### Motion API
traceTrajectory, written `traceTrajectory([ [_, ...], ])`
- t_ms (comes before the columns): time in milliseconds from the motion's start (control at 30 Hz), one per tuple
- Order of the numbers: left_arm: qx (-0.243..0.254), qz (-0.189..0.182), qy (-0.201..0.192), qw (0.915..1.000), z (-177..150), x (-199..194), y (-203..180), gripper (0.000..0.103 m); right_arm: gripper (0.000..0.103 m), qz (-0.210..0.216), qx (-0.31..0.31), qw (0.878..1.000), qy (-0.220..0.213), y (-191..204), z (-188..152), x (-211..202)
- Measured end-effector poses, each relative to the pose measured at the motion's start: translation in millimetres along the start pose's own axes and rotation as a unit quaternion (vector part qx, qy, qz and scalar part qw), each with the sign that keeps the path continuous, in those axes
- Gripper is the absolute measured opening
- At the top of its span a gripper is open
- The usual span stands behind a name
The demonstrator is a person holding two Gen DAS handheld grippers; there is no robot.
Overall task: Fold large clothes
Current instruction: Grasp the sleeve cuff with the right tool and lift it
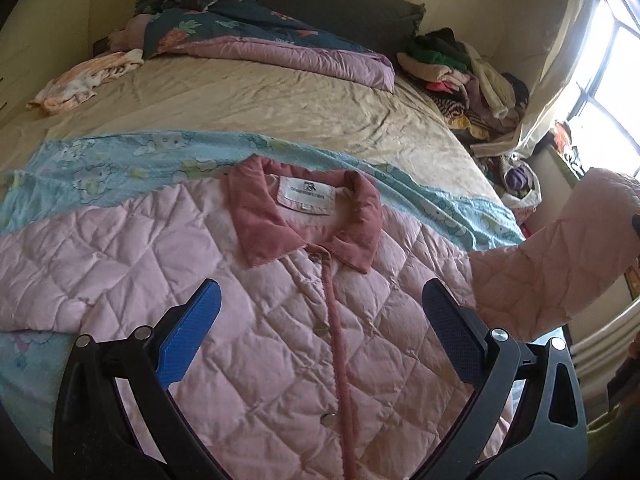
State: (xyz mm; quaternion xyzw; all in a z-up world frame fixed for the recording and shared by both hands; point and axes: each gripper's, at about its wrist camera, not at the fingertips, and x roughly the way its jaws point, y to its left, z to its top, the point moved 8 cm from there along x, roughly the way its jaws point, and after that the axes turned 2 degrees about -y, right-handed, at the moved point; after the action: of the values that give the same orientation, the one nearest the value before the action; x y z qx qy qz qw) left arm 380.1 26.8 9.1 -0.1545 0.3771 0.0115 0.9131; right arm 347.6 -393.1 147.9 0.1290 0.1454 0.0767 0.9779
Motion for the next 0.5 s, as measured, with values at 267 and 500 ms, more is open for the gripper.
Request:
traceTrajectory([
  [267, -0.038, -0.024, 0.011, 0.9989, -1.0, -6.4, 28.0, 0.094, 0.016, 0.030, -0.028, 0.999, 0.014, 58.4, -4.0, 10.6],
  [500, -0.035, -0.036, -0.001, 0.9987, 2.8, -15.6, 46.8, 0.094, 0.016, 0.058, -0.048, 0.997, 0.028, 105.0, -21.2, 22.2],
])
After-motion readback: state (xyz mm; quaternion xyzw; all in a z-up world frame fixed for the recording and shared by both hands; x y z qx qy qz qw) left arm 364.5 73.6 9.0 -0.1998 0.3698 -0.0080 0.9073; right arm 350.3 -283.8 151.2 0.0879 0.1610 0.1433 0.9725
